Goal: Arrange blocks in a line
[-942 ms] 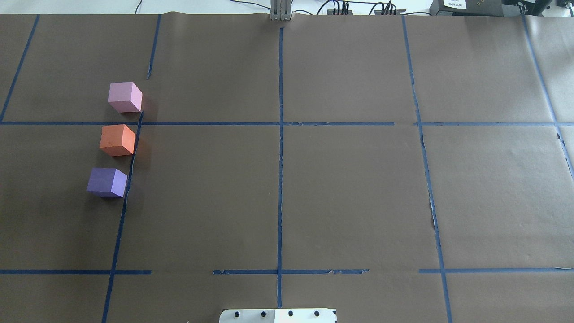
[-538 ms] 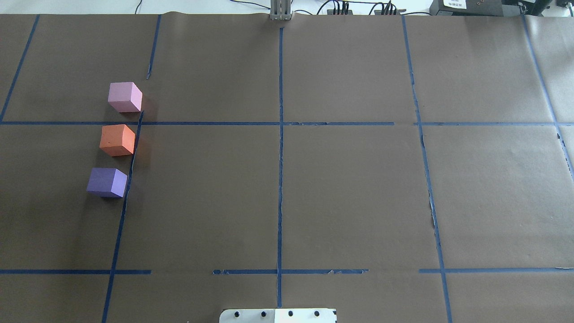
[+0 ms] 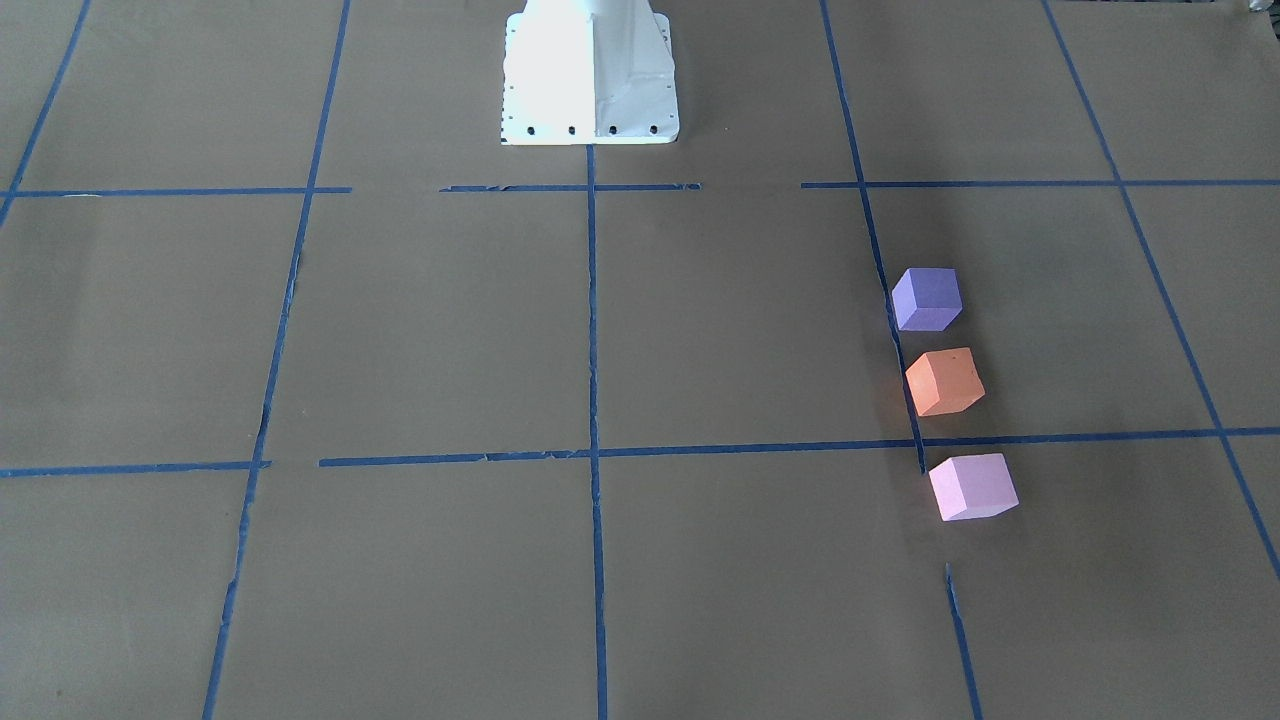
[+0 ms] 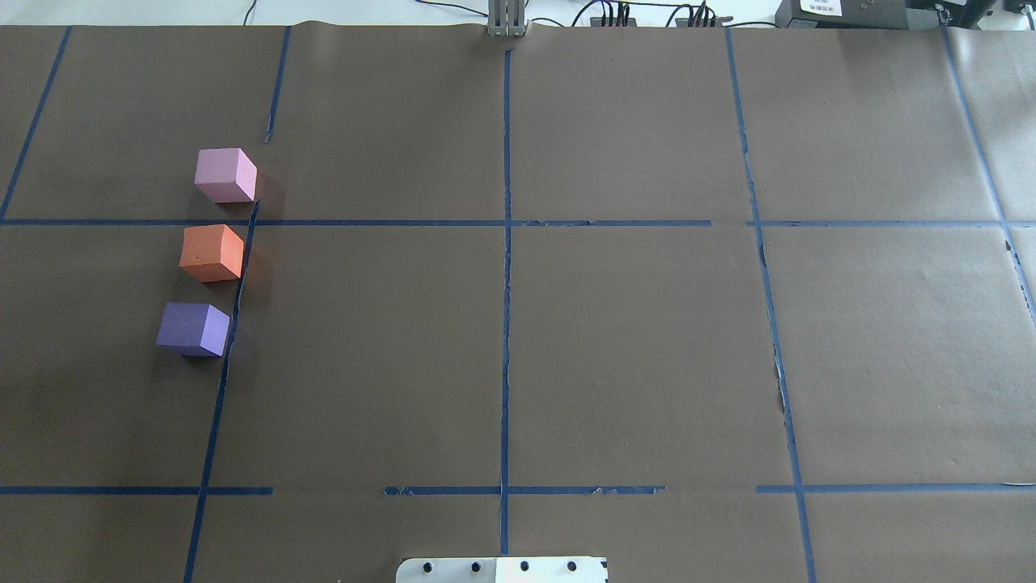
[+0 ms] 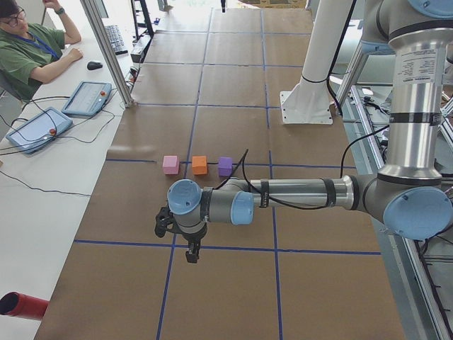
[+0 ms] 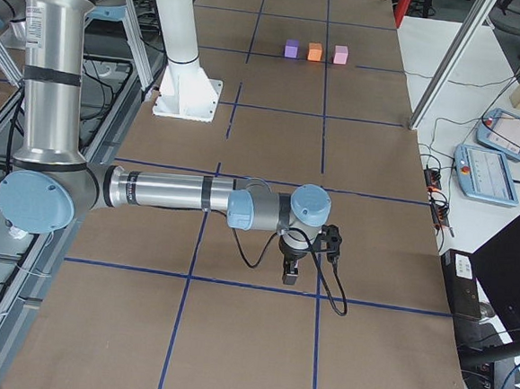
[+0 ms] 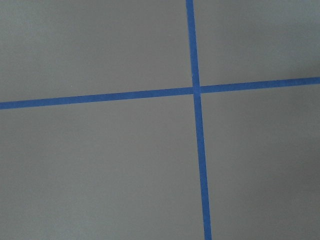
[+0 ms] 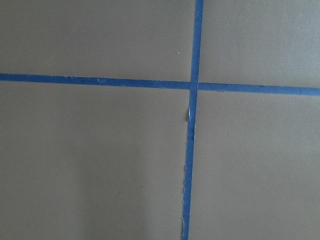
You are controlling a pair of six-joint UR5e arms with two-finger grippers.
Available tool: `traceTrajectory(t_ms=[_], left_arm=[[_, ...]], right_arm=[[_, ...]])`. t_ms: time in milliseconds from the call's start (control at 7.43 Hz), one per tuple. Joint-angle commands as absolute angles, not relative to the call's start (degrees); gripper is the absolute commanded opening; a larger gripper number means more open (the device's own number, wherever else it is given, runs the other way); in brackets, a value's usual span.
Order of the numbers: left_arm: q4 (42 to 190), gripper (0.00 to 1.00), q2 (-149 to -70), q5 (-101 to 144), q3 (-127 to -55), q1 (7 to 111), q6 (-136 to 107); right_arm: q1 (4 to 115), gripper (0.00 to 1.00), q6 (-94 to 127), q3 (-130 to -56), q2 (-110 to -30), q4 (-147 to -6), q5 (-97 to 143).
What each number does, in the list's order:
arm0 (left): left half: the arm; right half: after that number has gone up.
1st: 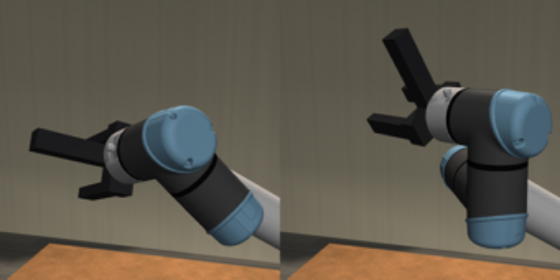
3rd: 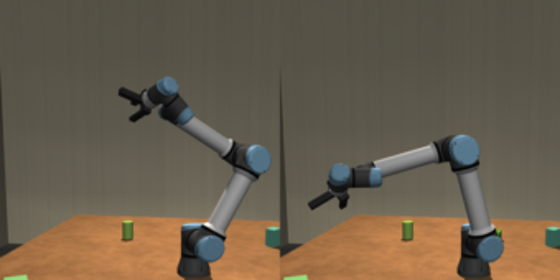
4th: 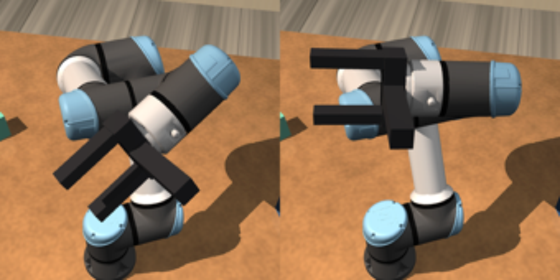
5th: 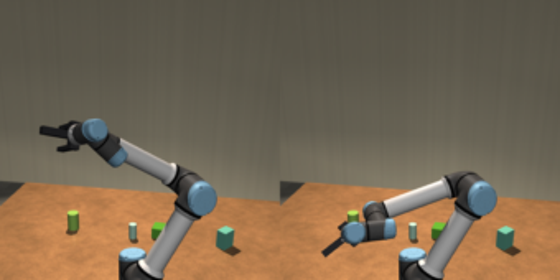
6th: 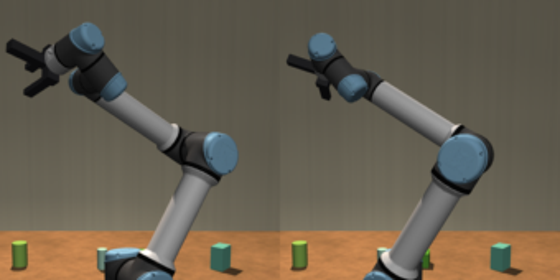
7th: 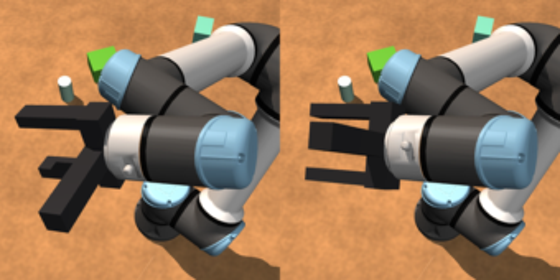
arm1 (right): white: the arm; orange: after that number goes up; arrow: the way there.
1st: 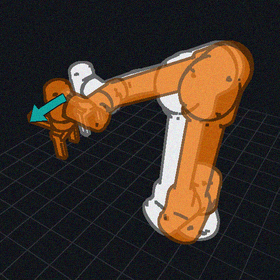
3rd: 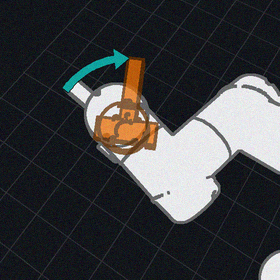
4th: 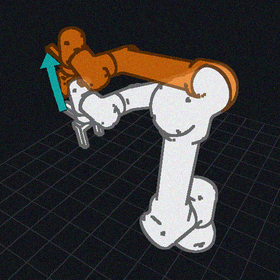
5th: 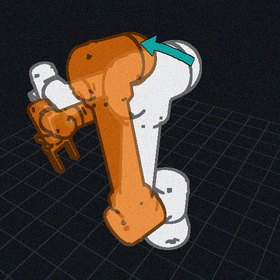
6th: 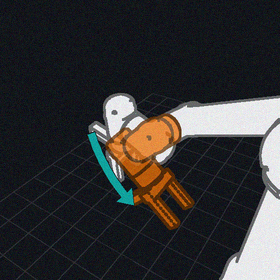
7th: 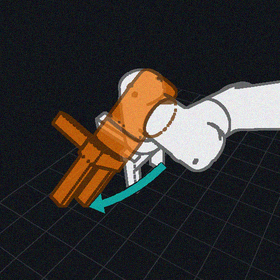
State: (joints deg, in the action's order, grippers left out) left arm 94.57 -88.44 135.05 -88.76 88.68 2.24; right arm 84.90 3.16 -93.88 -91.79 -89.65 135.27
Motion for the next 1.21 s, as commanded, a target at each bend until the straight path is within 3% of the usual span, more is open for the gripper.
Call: traceTrajectory(t_ms=[0, 1077], left_arm=[[94.6, 1.00, -88.6, 135.0, -88.9, 88.8, 2.2], [94.6, 1.00, -88.9, 134.6, -91.5, 90.1, 2.2]], right_arm=[[84.9, 1.00, 3.2, -93.9, -91.8, -89.6, 135.3], [84.9, 1.00, 3.2, -93.9, -91.8, -89.6, 135.3]])
